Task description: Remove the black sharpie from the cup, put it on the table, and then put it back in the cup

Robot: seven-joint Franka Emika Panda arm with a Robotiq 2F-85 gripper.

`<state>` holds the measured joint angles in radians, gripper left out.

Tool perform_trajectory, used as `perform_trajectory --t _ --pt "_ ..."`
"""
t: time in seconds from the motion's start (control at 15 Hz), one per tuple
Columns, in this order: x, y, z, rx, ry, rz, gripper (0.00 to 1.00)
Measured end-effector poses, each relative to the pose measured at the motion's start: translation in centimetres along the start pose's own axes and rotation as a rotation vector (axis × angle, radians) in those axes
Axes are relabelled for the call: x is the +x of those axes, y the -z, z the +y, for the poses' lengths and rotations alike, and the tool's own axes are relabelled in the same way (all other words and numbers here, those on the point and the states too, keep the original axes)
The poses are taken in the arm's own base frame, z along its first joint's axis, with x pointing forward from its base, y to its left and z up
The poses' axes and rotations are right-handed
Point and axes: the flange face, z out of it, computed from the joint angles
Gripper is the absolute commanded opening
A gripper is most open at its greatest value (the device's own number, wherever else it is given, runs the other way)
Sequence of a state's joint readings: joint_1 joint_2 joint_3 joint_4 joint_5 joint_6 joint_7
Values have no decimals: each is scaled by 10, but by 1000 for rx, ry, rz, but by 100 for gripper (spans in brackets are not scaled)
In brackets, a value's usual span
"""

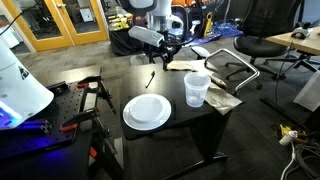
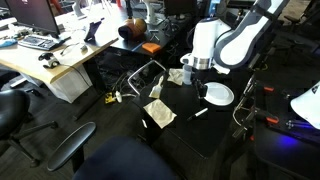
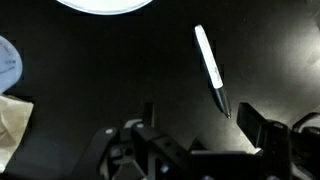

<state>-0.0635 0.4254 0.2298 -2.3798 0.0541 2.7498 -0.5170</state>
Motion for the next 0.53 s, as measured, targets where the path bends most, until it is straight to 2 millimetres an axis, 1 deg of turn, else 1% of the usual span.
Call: perform_trajectory --t 0.27,0.4,0.53 --pt "-4 3 7 -52 83 -120 100" --pt "-3 2 3 -76 150 -185 100" --pt "-1 1 -5 -89 204 -225 100"
